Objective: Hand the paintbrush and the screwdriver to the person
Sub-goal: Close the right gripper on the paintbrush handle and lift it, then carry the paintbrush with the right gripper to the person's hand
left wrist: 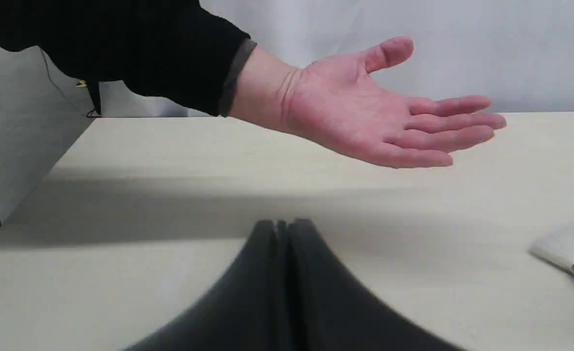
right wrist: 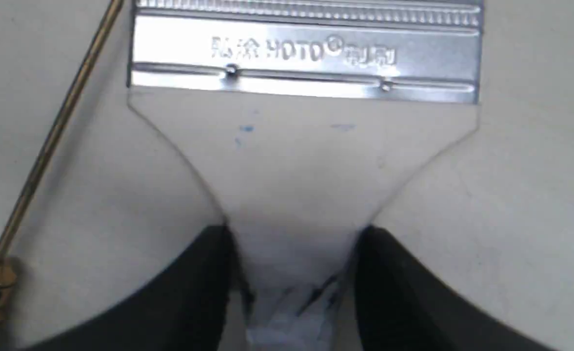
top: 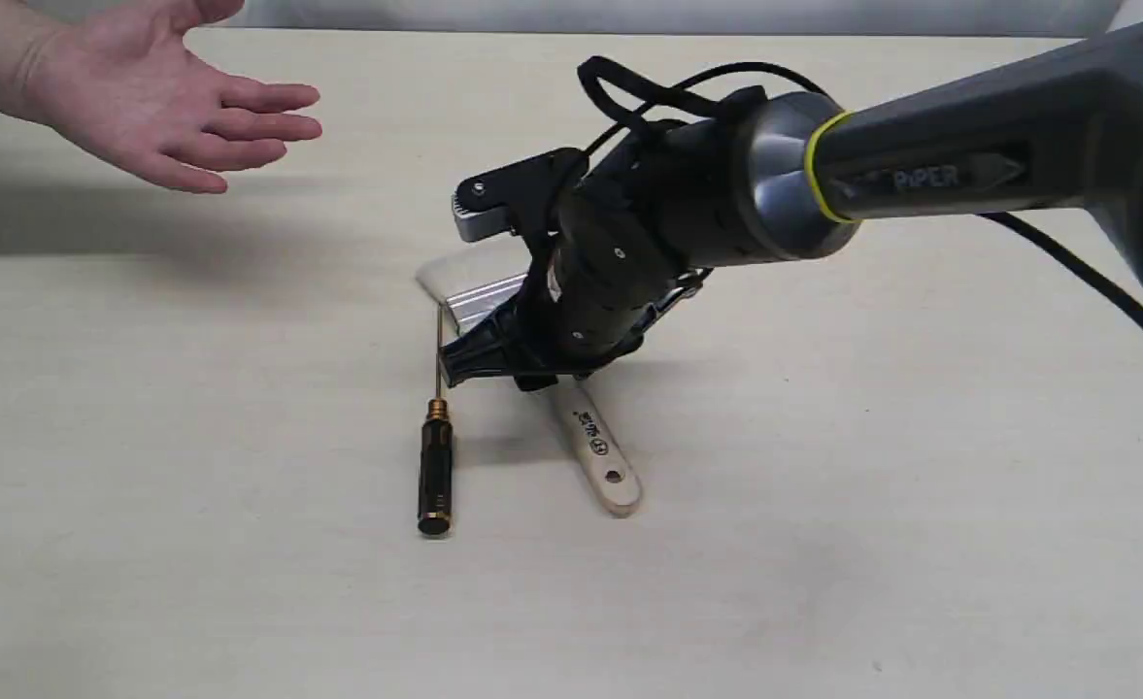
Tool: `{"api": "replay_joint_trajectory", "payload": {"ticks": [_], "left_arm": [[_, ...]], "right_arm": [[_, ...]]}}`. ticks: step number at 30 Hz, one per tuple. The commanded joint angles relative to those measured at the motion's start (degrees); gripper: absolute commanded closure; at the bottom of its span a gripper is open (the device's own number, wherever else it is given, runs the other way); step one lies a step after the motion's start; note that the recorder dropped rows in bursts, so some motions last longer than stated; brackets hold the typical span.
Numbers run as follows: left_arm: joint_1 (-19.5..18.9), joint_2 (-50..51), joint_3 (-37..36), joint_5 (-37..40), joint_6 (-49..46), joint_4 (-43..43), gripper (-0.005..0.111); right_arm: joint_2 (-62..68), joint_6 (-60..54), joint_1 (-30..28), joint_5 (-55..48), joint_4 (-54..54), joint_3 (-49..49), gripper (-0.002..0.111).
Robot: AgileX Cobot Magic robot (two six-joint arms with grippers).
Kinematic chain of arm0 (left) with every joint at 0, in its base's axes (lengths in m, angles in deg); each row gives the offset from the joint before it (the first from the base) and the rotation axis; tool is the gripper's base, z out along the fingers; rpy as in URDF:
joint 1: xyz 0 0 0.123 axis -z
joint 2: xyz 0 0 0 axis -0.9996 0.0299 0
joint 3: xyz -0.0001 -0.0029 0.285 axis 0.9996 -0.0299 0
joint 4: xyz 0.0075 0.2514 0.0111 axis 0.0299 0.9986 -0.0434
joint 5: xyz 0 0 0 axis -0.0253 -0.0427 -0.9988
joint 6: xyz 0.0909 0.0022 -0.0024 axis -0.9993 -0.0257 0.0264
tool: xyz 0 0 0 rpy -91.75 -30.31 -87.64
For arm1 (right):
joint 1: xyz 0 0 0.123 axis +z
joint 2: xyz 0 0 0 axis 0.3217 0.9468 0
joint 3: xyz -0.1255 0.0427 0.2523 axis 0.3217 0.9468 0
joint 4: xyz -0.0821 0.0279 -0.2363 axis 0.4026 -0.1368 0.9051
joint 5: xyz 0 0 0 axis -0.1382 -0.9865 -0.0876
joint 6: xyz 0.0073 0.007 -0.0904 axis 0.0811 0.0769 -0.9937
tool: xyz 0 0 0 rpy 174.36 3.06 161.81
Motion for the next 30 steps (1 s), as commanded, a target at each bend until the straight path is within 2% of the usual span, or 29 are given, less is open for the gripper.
{"api": "replay_joint_trajectory", "payload": {"ticks": [1,16,23,30], "left_arm": [[0.5,-0.1,-0.1,-0.3,0.1,-0.2,0.107],[0.5,-0.1,-0.1,-0.3,0.1,-0.2,0.107],[0.5,-0.1,-0.1,-0.4,0.1,0.0,0.107],[0.5,-0.1,-0.1,-0.4,0.1,0.0,0.107]], "right_arm": [[1.3,-0.5,-0.3,-1.3,2.1,0.8,0.104],[-16.6,-1.3,-0.2,0.6,2.9,0.8,0.104],[-25.5,-1.3,0.1,9.6,2.4,0.8,0.104],[-24.5,-1.3,2.5,23.4,4.1,-1.0,0.104]]}}
